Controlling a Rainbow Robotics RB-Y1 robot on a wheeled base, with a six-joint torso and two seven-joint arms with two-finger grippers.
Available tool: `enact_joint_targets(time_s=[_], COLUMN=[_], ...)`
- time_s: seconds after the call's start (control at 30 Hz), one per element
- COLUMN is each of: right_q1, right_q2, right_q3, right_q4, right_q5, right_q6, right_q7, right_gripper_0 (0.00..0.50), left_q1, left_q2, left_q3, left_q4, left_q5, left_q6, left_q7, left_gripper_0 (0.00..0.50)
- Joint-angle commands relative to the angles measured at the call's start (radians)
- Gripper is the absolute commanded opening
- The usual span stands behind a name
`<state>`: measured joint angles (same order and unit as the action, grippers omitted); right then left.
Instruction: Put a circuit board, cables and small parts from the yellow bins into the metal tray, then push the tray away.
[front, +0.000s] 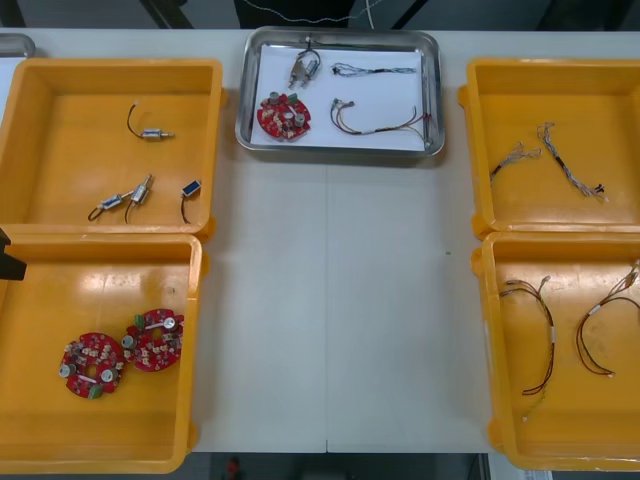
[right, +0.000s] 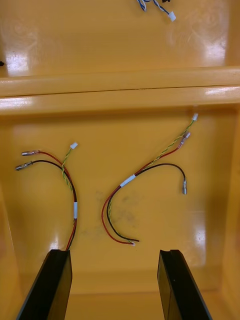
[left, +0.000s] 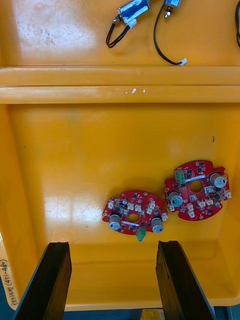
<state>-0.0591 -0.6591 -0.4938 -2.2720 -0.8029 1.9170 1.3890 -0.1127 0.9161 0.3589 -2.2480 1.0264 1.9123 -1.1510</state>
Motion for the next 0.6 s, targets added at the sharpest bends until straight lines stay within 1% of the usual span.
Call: enact_joint_targets(time_s=[0.03, 0.6], right_q1=[0.012, 0.012], right_q2=[-0.039, -0.039], right_q3=[-0.002, -0.002], right_q4=[-0.012, -0.012], right_q5=[-0.007, -0.007], right_q6=[0.003, 0.003], right_q7=[-0.038, -0.038], right_gripper_0=[0.5, 0.5], left_q1=[-0.028, -0.028], left_q2=[0.041, 0.041], left_q3=[0.026, 0.026], left_q4=[-0.004, -0.004], left_q5=[-0.008, -0.008], left_q6=[-0.006, -0.006], left_q7=[-0.03, -0.03], left_gripper_0=[0.5, 0.5])
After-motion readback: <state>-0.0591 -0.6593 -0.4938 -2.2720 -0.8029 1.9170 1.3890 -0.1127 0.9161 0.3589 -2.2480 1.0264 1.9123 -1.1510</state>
